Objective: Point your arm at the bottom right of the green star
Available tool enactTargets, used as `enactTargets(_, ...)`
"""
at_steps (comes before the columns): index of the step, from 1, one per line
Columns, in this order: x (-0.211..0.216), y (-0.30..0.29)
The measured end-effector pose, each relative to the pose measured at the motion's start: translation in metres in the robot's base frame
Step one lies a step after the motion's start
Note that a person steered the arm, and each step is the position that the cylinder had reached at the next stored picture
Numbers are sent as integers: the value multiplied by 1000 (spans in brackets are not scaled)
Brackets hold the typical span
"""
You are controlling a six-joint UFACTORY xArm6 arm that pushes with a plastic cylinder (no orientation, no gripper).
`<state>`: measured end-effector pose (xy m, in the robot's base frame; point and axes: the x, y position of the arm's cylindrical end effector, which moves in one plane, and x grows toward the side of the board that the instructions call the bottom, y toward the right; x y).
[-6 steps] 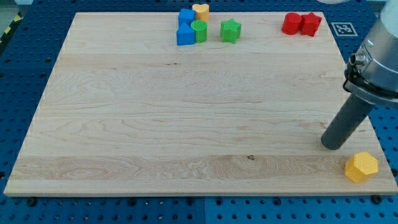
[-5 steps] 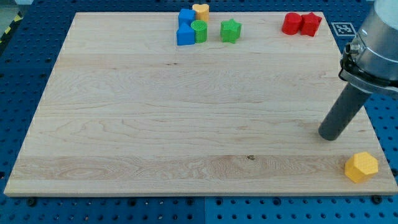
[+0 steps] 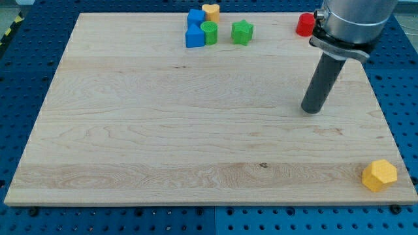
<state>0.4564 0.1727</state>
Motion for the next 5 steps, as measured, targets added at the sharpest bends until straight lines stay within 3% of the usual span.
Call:
enactTargets(2, -16, -2)
enactTargets(5, -16, -49)
